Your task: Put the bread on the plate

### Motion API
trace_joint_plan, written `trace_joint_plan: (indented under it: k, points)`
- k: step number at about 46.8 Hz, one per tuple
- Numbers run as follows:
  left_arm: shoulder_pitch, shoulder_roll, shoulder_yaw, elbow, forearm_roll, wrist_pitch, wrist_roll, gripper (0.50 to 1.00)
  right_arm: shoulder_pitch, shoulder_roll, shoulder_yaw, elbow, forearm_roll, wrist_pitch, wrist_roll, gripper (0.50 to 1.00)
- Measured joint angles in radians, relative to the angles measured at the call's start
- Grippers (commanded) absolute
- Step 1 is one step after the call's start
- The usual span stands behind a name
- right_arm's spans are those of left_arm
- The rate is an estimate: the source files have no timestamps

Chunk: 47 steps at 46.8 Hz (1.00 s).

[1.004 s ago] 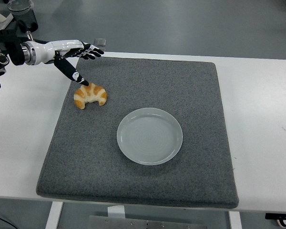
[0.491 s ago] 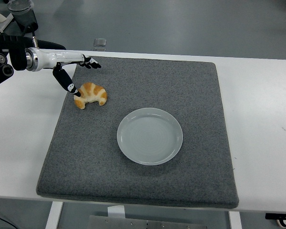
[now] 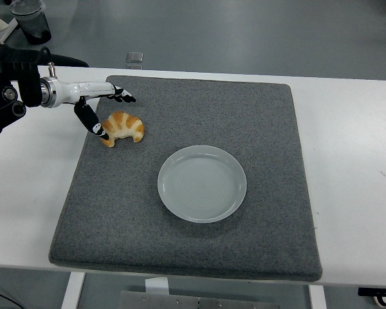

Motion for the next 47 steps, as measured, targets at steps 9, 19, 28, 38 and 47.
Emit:
trace_joint_plan:
  k: [9,19,28,38,47]
  points:
    - [0.008,-0.016,0.001,0.002,0.0,0.025,0.003,0.999,0.0,0.0,0.0,0.0,0.0,0.0,0.0,0.932]
    - [0.031,-0.039,0.001,0.007,0.002,0.063,0.01,0.999,0.0,0.0,0.0,0.0,0.0,0.0,0.0,0.93]
    - [0.037,-0.056,0.001,0.013,0.002,0.096,0.011,0.99,0.0,0.0,0.0,0.0,0.0,0.0,0.0,0.93]
    - [0.044,-0.07,0.002,0.014,0.013,0.124,0.02,0.988,0.0,0.0,0.0,0.0,0.0,0.0,0.0,0.93]
    - [0.057,-0.079,0.002,0.014,0.018,0.132,0.02,0.986,0.0,0.0,0.0,0.0,0.0,0.0,0.0,0.93]
